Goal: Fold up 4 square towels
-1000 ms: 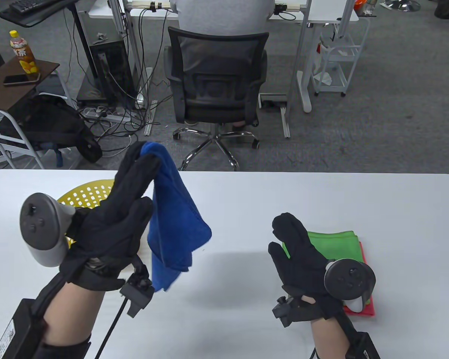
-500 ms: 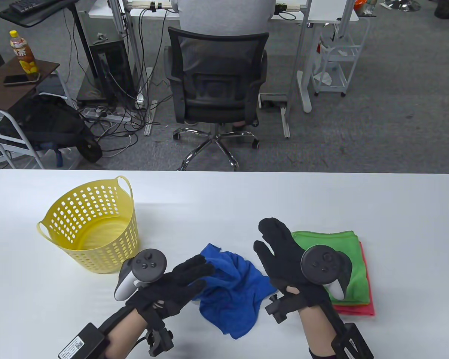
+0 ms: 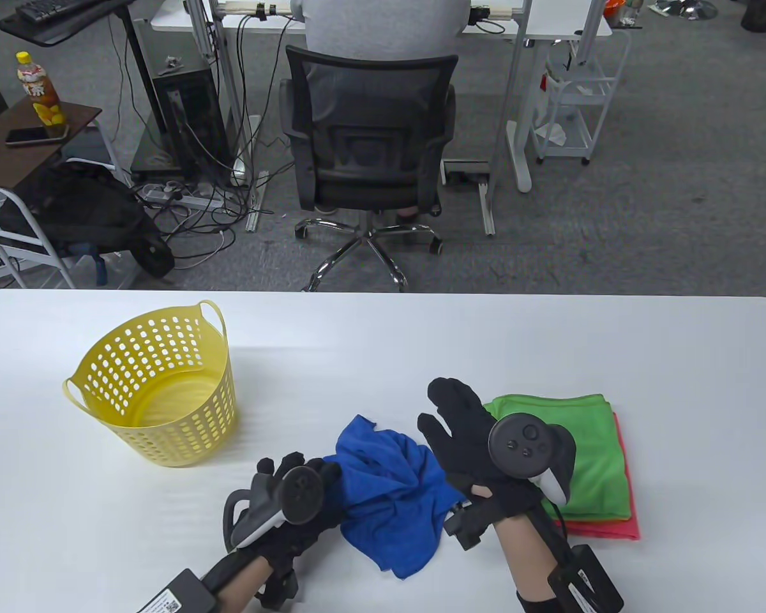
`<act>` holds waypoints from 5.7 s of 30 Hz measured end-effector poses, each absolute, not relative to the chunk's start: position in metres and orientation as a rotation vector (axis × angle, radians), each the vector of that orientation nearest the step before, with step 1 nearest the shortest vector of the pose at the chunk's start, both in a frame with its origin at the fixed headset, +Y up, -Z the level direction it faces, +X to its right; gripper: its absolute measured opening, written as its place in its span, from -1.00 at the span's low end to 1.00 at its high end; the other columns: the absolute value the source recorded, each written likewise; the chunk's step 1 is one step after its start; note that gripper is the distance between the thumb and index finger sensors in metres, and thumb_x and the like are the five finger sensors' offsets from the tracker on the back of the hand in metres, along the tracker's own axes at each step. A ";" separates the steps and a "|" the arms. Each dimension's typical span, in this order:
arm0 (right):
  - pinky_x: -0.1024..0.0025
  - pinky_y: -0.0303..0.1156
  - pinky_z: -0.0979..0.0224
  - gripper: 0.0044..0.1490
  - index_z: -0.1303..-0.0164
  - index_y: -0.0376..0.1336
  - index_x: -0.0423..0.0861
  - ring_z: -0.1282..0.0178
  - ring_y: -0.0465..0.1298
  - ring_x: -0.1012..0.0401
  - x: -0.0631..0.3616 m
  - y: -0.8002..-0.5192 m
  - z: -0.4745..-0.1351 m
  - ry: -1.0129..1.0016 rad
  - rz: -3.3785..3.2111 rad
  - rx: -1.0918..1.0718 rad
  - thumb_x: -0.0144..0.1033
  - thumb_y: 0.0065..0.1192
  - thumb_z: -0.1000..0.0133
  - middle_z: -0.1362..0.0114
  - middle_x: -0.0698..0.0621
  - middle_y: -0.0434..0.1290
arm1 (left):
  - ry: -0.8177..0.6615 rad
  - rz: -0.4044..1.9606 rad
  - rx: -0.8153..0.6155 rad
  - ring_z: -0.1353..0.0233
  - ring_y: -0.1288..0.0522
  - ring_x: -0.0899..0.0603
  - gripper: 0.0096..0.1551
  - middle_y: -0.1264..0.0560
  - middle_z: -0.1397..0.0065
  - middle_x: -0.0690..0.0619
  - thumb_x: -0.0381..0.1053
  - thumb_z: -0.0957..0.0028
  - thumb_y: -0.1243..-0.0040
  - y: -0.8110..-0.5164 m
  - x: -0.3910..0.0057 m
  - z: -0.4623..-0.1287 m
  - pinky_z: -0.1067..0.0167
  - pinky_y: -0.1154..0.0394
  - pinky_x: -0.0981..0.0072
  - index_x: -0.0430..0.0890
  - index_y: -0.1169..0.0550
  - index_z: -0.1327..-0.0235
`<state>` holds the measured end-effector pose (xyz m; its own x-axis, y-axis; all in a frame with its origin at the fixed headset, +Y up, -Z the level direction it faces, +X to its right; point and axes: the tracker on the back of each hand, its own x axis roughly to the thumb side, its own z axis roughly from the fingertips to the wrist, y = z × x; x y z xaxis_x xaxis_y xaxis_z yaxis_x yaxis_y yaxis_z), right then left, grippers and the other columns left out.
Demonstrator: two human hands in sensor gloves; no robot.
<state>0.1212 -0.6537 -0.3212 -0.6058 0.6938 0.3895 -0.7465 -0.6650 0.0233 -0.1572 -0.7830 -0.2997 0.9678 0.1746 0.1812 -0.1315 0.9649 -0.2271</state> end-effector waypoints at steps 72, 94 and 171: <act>-0.16 0.42 -0.29 -0.30 -0.46 0.29 -0.24 0.25 0.60 0.20 0.094 -0.639 -0.306 0.118 2.062 0.957 -0.24 0.41 -0.15 -0.31 -0.29 0.54 | -0.359 0.615 0.240 -0.37 -0.66 -0.08 -0.54 -0.73 -0.08 0.18 0.11 -0.09 -0.26 -0.429 -0.186 -0.261 -0.60 -0.25 -0.30 0.11 -0.62 -0.25; -0.36 0.33 -0.38 -0.40 -0.27 0.51 -0.25 0.11 0.70 0.09 0.204 -0.567 -0.269 -0.249 1.635 0.994 -0.14 0.38 -0.16 -0.17 -0.26 0.68 | -0.120 0.779 0.170 -0.54 -0.58 -0.02 -0.58 -0.80 -0.09 0.27 0.18 0.03 -0.42 -0.499 -0.357 -0.250 -0.63 -0.23 -0.26 0.19 -0.73 -0.09; -0.34 0.20 -0.38 -0.20 -0.52 0.27 -0.30 -0.39 0.38 -0.30 0.145 -0.747 -0.314 0.217 3.084 0.251 -0.08 0.23 -0.17 -0.56 -0.46 0.32 | 0.193 0.502 -0.363 -0.62 -0.41 -0.26 -0.26 -0.48 -0.59 0.03 0.36 -0.13 -0.03 -0.752 -0.330 -0.289 -0.63 -0.16 -0.22 0.12 -0.43 -0.58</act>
<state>0.1451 -0.7469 -0.3137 -0.9862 0.0509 0.1578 -0.0282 -0.9894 0.1424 -0.3304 -0.7517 -0.2893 0.8605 0.4336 -0.2674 -0.5012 0.8147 -0.2918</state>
